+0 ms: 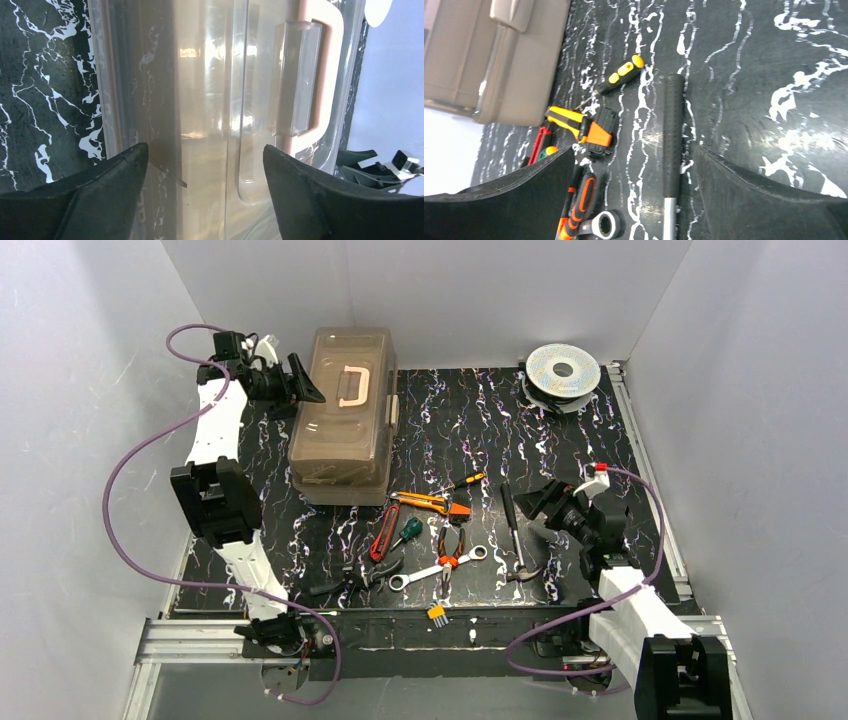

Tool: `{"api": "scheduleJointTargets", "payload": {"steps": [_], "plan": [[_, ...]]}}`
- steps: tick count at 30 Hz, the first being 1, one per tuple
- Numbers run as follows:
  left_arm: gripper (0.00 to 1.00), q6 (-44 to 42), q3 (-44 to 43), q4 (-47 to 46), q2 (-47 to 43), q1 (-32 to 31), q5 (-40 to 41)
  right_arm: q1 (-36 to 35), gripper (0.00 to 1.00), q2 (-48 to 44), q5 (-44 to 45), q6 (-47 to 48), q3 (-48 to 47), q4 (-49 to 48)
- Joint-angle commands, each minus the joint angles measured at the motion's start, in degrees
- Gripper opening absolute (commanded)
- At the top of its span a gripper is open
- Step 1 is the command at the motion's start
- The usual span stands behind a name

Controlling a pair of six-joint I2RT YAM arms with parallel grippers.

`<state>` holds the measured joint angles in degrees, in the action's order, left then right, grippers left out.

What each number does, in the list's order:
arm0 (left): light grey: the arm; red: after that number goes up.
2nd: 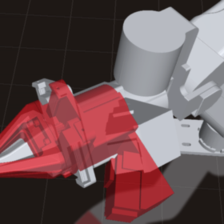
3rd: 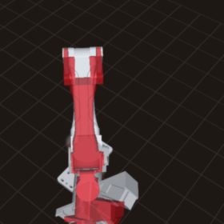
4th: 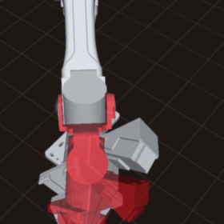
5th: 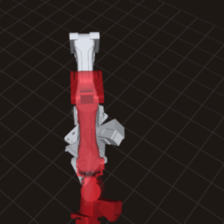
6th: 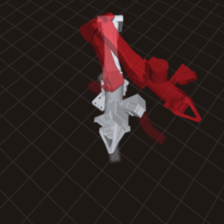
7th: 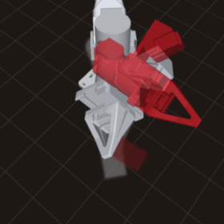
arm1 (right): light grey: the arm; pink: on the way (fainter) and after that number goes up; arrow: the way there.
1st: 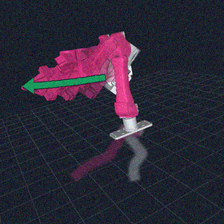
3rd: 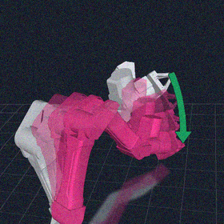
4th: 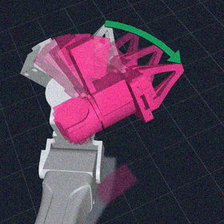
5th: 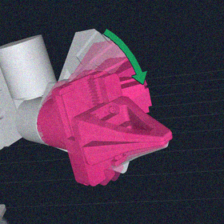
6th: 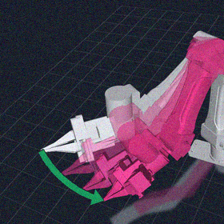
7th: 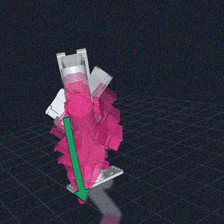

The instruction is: Pack the tool kit

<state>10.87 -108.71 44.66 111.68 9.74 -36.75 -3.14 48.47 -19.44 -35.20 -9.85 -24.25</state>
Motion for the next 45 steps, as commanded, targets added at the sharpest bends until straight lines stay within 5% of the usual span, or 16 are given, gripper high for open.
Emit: {"api": "scheduleJointTargets", "payload": {"steps": [1, 4, 13, 21, 31, 33, 35, 37, 45], "plan": [[0.88, 3.2, -5.2, 0.8, -0.7, -0.8, 1.4, -0.5, 0.96, 2.5, -7.5, -2.1, -8.0, -1.1], [0.98, 4.4, -8.3, -1.4, 0.0, -0.7, 5.0, -1.9, 0.96, 4.3, -9.1, -6.0, -12.5, -1.3], [0.95, 5.3, -18.3, -2.8, 10.3, -0.8, 10.2, -7.8, 0.96, 14.0, -7.4, -6.7, -25.0, 0.4], [0.93, 5.3, -22.7, -4.4, 19.5, -1.2, -2.5, -10.2, 0.95, 23.4, -9.5, -6.2, -32.6, 3.5], [0.87, 4.9, -17.7, -7.8, 18.2, -3.7, -8.4, -13.5, 0.94, 28.4, -9.0, -6.8, -35.0, 4.3], [0.81, 4.0, -16.6, -7.5, 17.5, -4.7, -8.3, -14.5, 0.94, 29.9, -8.9, -7.1, -36.8, 4.9], [0.60, 3.8, -15.7, -6.9, 17.4, -5.2, -8.4, -15.3, 0.93, 31.6, -9.5, -8.6, -38.4, 4.7], [0.48, 3.1, -14.6, -7.1, 16.9, -5.5, -9.7, -15.8, 0.93, 33.3, -10.5, -10.4, -39.3, 3.1], [0.50, 1.3, -8.4, -8.6, 11.5, -8.9, -8.0, -16.6, 0.92, 39.9, -12.4, -18.9, -40.6, -6.8]]}}
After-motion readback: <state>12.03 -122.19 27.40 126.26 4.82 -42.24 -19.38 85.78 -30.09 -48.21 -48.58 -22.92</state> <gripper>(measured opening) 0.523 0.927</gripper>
